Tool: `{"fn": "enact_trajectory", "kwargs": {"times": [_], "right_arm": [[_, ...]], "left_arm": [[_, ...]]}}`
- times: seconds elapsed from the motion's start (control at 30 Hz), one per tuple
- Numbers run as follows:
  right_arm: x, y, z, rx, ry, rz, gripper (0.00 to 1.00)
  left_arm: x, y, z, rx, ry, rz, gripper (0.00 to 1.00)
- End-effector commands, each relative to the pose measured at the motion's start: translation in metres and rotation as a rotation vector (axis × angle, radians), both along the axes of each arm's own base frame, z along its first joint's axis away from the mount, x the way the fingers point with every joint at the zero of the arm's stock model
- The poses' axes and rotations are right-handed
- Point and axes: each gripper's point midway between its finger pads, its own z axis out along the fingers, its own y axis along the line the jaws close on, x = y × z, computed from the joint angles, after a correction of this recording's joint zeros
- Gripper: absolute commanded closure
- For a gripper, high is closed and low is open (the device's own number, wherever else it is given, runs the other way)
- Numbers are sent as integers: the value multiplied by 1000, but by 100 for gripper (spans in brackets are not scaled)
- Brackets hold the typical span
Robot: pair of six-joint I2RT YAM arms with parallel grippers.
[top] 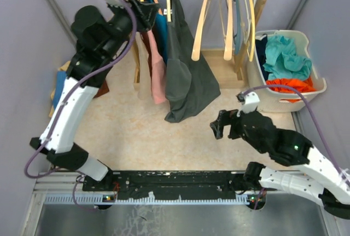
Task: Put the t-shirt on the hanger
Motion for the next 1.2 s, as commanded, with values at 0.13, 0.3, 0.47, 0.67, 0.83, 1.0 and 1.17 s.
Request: {"fn": "enact_trajectory", "kwargs": {"times": [0.13, 0.3, 0.47, 0.67, 0.83, 1.0, 1.17], "right_arm": [[45, 24, -40, -69, 47, -84, 2], [74, 22, -58, -11, 98, -73, 10], [109, 25, -69, -19, 118, -79, 12], [156, 35, -87, -19, 131, -94, 13], [199, 30, -90, -42, 60, -143, 13], [246, 29, -91, -108, -15, -167, 14], [294, 27, -100, -105, -18, -172, 11]], "left_arm": [[-72, 42, -9, 11, 26, -33, 39], [-93, 67, -53, 39, 105, 16, 38], [-111, 83, -107, 58, 189, 37, 38], [-129, 85, -175, 60, 307, 1, 40], [-143, 85, -231, 79, 387, -36, 40], [-150, 85, -280, 106, 474, -43, 40], [-155, 92, -316, 134, 546, -16, 40]]}}
